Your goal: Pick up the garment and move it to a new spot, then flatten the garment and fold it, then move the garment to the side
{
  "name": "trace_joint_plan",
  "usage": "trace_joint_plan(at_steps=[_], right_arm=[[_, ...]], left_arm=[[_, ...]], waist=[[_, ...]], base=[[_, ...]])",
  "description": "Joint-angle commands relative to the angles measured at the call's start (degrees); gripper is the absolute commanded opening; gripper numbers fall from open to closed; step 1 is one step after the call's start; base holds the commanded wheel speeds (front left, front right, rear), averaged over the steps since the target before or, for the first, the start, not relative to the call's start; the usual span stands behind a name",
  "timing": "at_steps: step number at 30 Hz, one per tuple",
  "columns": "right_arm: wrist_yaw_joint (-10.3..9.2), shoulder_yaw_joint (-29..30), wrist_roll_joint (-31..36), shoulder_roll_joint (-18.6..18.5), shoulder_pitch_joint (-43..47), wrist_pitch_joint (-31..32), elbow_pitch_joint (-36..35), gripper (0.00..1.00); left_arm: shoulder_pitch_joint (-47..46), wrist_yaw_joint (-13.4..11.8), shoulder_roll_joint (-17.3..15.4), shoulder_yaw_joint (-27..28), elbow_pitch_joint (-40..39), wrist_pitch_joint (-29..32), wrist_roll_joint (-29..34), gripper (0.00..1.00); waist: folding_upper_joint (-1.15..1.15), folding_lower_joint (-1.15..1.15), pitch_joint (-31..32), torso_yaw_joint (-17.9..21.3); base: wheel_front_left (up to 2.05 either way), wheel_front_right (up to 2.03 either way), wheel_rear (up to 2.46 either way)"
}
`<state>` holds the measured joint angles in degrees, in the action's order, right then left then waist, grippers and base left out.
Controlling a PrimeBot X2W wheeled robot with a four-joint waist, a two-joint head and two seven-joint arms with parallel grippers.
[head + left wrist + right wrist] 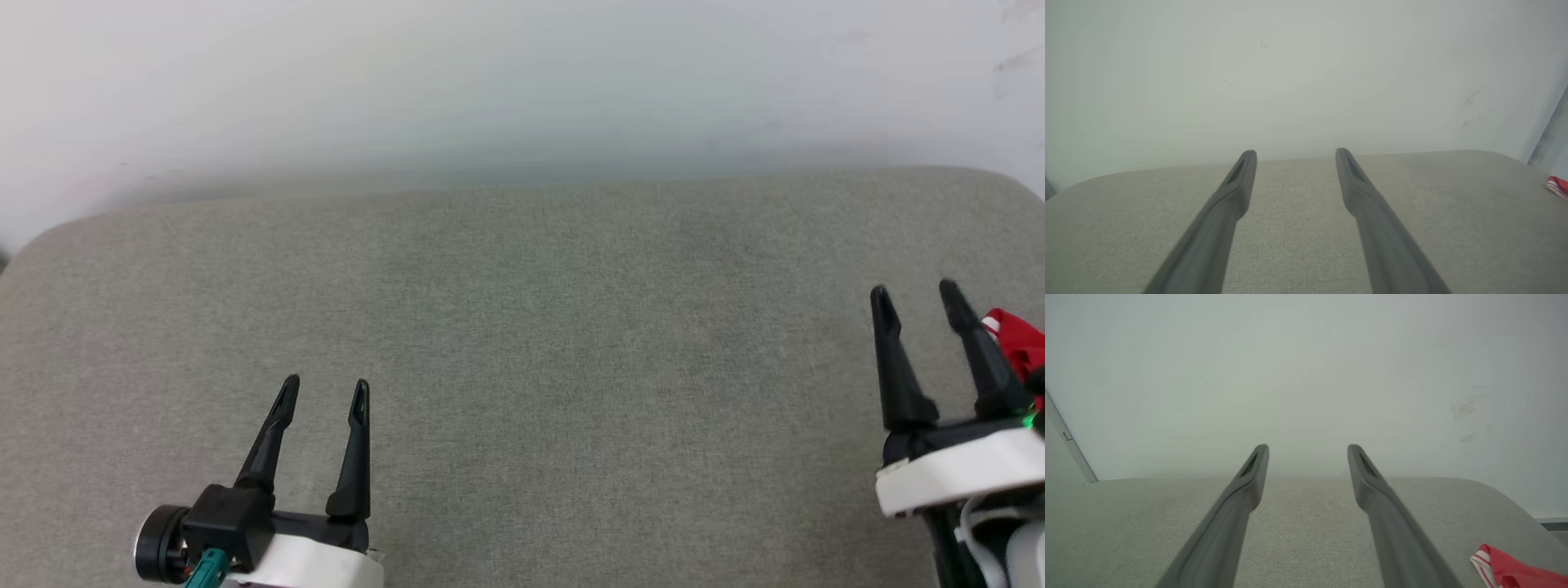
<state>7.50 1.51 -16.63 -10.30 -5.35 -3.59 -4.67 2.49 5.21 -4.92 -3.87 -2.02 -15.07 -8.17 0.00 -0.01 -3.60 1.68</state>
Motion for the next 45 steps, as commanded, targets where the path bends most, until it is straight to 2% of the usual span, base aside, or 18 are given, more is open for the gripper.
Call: trace_joint_plan(at_steps=[1,6,10,34,35,38,45], right_arm=[[-0.02,-0.1,0.7,0.7,1.7,-1.1,0.3,1.00],[-0.02,0.7,-0.4,4.4,6.1,-4.5,1.7,1.00],[-0.02,0.4,0.0,5.5,7.8,-5.8,2.6,1.00],[-0.02,-1.6,2.9,4.8,7.8,-7.5,5.4,1.00],[0.00,-1.5,2.3,5.1,7.8,-7.0,5.5,0.00],[0.00,-1.7,1.5,5.3,8.3,-6.9,6.8,0.00],[0.00,-1.4,-6.4,5.2,7.4,-5.5,7.9,0.00]], left_arm=[[0.8,0.1,0.2,-0.1,0.6,-0.1,0.0,1.00],[2.0,0.8,0.7,-0.1,1.7,-0.1,0.0,1.00],[2.4,1.1,1.0,0.3,2.0,-0.1,-0.2,1.00],[2.9,2.1,1.9,1.9,2.6,-0.1,-1.6,1.00],[2.9,2.0,1.8,1.8,2.8,0.0,-1.6,0.00],[3.4,2.0,1.9,1.7,4.2,0.1,-2.3,0.00],[2.4,1.9,1.5,2.0,5.0,1.8,-10.8,0.00]], waist=[[0.00,0.01,1.0,-0.8],[0.00,0.01,2.0,-1.6],[0.00,0.01,2.3,-1.8],[0.00,0.01,3.0,-1.5],[0.00,0.01,2.9,-1.5],[0.00,0.01,2.9,-1.4],[0.00,0.01,3.0,-1.5]], base=[[0.00,0.00,0.00],[0.00,0.00,0.00],[0.00,0.00,0.00],[0.00,0.00,0.00],[0.00,0.00,0.00],[0.00,0.00,0.00],[0.00,0.00,0.00]])
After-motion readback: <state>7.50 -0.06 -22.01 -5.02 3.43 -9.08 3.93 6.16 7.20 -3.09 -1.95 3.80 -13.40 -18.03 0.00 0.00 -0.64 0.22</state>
